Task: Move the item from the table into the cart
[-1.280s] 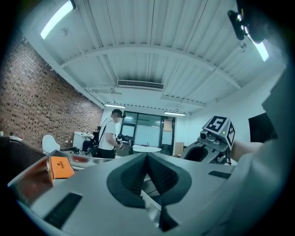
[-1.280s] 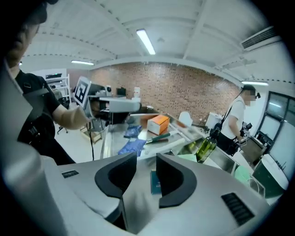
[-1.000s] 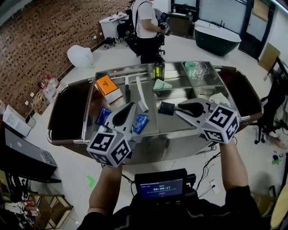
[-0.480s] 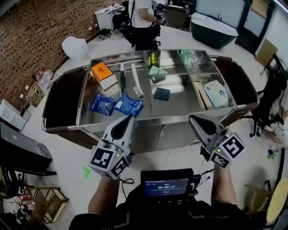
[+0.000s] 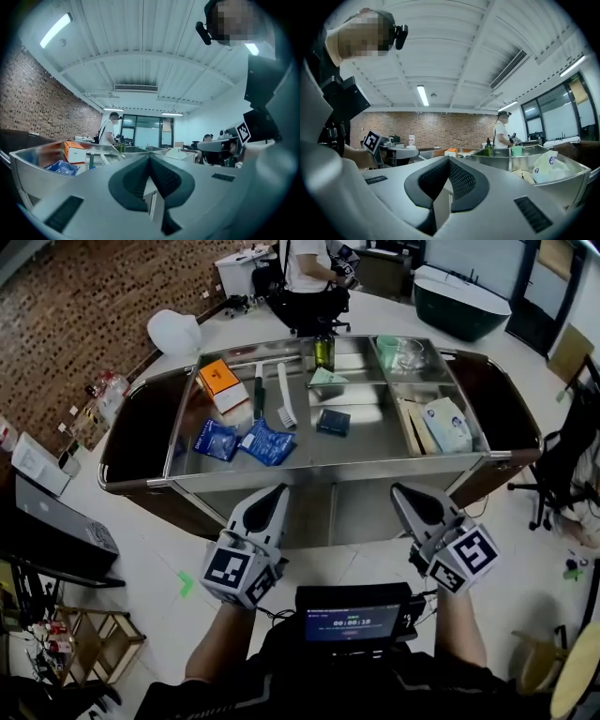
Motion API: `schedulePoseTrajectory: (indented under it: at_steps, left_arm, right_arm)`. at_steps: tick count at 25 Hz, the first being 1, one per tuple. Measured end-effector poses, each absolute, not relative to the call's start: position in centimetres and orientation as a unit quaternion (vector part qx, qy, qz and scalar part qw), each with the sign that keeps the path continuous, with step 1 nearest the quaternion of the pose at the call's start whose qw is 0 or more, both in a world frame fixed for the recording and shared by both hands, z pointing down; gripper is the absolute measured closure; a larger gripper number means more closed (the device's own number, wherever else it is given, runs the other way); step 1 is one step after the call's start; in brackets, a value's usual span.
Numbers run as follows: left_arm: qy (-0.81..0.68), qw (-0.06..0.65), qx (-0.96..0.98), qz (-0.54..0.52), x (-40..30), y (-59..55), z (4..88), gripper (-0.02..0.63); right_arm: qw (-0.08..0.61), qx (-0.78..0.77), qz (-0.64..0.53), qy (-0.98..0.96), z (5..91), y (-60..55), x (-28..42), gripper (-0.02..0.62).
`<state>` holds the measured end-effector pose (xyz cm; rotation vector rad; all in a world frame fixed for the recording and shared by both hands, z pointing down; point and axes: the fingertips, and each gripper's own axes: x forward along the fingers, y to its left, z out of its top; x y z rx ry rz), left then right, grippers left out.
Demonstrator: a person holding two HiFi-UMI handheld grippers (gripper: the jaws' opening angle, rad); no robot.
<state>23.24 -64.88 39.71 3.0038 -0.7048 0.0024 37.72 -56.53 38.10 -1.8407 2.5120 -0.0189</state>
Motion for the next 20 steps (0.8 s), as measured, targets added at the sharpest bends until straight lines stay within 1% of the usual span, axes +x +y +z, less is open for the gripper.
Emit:
schedulePoseTrajectory:
  at_steps: [13,20]
  left_arm:
    - [-0.241,0.05,0.969,0.004,22.4,-65.5,41.4,0.612]
    - [-0.24,0.052,0.969,-0.003,22.6,-66.7,40.5,0.611]
  right_arm:
    - [0.018,-0.593,-0.01,0.805,39.2,-57.4,37.3,0.606]
    - [0.012,-0.595,-0.002,0.804,37.8,-58.8,37.9,0.606]
